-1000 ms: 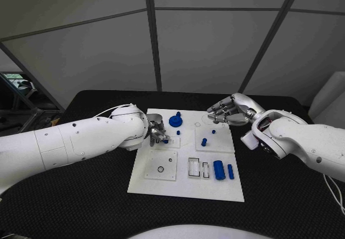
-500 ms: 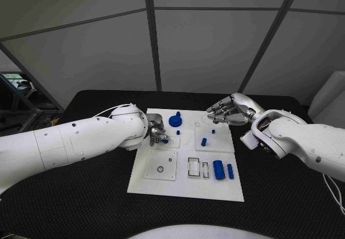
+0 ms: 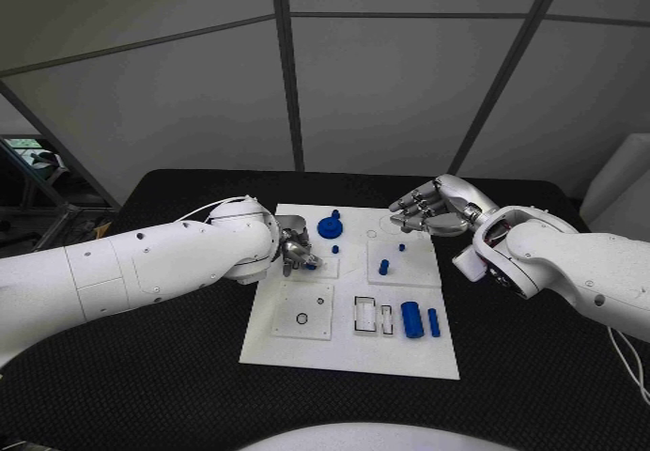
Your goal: Assemble the parts on the task board
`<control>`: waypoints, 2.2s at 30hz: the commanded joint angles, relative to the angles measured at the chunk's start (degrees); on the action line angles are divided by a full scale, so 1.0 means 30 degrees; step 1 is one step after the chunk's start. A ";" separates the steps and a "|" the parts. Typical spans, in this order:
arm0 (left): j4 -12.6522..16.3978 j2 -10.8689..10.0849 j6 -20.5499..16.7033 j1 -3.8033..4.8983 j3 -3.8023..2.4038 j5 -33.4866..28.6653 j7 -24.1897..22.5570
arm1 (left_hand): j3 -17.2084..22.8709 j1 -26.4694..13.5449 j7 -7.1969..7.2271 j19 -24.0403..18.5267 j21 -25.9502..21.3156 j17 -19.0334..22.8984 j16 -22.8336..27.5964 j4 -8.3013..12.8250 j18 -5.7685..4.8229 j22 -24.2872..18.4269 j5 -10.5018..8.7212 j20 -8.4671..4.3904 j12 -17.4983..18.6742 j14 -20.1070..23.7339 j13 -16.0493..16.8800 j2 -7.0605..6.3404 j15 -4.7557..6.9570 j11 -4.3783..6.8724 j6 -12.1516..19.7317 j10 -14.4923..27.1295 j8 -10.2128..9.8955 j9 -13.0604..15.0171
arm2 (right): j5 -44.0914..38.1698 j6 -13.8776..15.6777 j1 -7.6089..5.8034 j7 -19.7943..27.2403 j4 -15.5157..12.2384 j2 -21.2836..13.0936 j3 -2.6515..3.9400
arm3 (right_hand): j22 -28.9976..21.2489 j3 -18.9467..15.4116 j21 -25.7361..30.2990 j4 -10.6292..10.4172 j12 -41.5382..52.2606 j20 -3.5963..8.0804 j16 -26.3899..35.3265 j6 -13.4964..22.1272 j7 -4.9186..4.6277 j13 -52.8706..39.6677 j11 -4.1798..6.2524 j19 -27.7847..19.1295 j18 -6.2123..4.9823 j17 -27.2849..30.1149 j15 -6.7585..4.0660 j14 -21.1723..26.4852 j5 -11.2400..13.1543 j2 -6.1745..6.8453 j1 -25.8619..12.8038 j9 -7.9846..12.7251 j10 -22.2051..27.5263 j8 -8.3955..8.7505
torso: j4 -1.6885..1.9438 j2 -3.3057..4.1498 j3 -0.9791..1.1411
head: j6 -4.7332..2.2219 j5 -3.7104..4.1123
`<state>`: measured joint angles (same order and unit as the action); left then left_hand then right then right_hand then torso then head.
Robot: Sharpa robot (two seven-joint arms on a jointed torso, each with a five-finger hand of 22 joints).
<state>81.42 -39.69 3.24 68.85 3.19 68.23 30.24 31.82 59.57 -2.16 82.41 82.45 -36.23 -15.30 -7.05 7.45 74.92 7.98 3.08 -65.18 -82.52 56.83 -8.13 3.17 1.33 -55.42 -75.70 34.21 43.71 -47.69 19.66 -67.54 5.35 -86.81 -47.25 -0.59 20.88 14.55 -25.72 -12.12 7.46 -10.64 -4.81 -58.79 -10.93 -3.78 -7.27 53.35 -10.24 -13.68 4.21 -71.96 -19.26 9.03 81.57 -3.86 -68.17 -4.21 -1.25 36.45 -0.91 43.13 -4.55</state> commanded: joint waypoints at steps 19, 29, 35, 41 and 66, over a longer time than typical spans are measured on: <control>-0.0266 0.0239 0.0120 -0.0001 0.0010 0.0097 0.0199 | -0.1247 -0.0857 0.0054 0.0275 0.0195 -0.0097 0.0177 -0.0779 -0.1577 0.1335 0.0004 0.0004 -0.0344 -0.0183 0.0231 0.0332 0.0048 0.0031 -0.0344 -0.0285 0.0047 0.0042 | 0.0022 -0.0250 -0.0031 -0.0135 0.0139 0.0133 0.0009 | -0.0134 -0.0176 0.0252 -0.0096 -0.0097 -0.0075 0.0205 0.0167 -0.0129 0.0023 -0.0049 0.0129 -0.0032 0.0082 0.0151 0.0074 -0.0091 0.0025 -0.0356 0.0005 0.0168 0.0082 | -0.0005 -0.0014 0.0000 | -0.0031 0.0018; -0.0400 0.0365 0.0173 -0.0001 0.0008 0.0097 0.0199 | -0.1987 -0.1417 0.0062 0.0346 0.0246 -0.0144 0.0218 -0.1363 -0.1600 0.1458 0.0016 -0.0002 -0.0473 -0.0205 0.0344 0.0437 0.0055 0.0039 -0.0439 -0.0387 0.0110 0.0055 | 0.0022 -0.0300 -0.0030 -0.0145 0.0155 0.0132 0.0008 | -0.0156 -0.0197 0.0285 -0.0111 -0.0090 -0.0084 0.0223 0.0175 -0.0132 0.0021 -0.0056 0.0128 -0.0032 0.0092 0.0158 0.0079 -0.0091 0.0029 -0.0392 0.0004 0.0174 0.0080 | -0.0018 -0.0004 0.0001 | -0.0044 0.0057; -0.0423 0.0360 0.0054 -0.0001 0.0006 0.0097 0.0203 | -0.3031 -0.2014 0.0063 0.0372 0.0252 -0.0187 0.0258 -0.2013 -0.1608 0.1515 0.0005 -0.0002 -0.0522 -0.0224 0.0373 0.0435 0.0053 0.0037 -0.0509 -0.0425 0.0155 0.0063 | 0.0022 -0.0320 -0.0029 -0.0157 0.0155 0.0125 0.0008 | -0.0193 -0.0239 0.0339 -0.0136 -0.0079 -0.0099 0.0250 0.0198 -0.0141 0.0017 -0.0066 0.0132 -0.0033 0.0109 0.0171 0.0086 -0.0092 0.0041 -0.0456 0.0004 0.0188 0.0081 | 0.0012 -0.0011 0.0002 | -0.0045 0.0089; -0.0368 0.0277 -0.0078 -0.0001 0.0003 0.0096 0.0203 | -0.4004 -0.2199 0.0081 0.0403 0.0267 -0.0225 0.0295 -0.2471 -0.1618 0.1580 0.0003 -0.0015 -0.0556 -0.0234 0.0398 0.0523 0.0063 0.0048 -0.0534 -0.0453 0.0176 0.0066 | 0.0022 -0.0335 -0.0029 -0.0166 0.0165 0.0125 0.0007 | -0.0210 -0.0257 0.0364 -0.0154 -0.0073 -0.0106 0.0262 0.0207 -0.0146 0.0016 -0.0071 0.0135 -0.0034 0.0117 0.0177 0.0088 -0.0096 0.0036 -0.0490 0.0003 0.0195 0.0081 | 0.0018 -0.0016 -0.0004 | -0.0055 0.0084; 0.0505 -0.0744 0.0291 0.0108 -0.2253 0.0088 0.0256 | -0.5968 -0.1237 -0.0131 -0.0105 -0.0340 -0.0307 0.0399 -0.2838 -0.1421 0.0836 0.0047 0.0041 0.0792 -0.0232 -0.1368 0.0558 -0.0025 -0.0124 0.0065 0.0579 -0.0034 0.0012 | 0.0022 -0.0171 -0.0025 -0.0081 0.0334 0.0104 0.0007 | -0.0290 -0.0337 0.0482 -0.0207 -0.0054 -0.0138 0.0315 0.0266 -0.0165 0.0012 -0.0093 0.0141 -0.0035 0.0156 0.0206 0.0123 -0.0118 0.0028 -0.0607 0.0005 0.0246 0.0087 | -0.0002 -0.0006 0.0008 | -0.0106 0.0084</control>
<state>82.78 -41.69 3.07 68.91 -3.27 68.25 30.57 14.13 55.54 -2.58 82.46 81.60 -37.07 -14.43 -15.53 7.42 74.91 7.97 3.29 -63.09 -83.04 53.04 -6.44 3.29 0.93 -55.54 -74.16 34.39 43.80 -47.69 18.96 -67.52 4.69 -85.80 -46.94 -0.60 20.05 13.95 -24.55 -12.72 7.46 -10.84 -4.26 -58.38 -11.34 -3.78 -7.69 53.55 -10.24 -13.27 4.41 -71.75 -19.26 9.02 80.21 -3.86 -67.75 -4.21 -1.22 36.39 -0.92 42.83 -4.22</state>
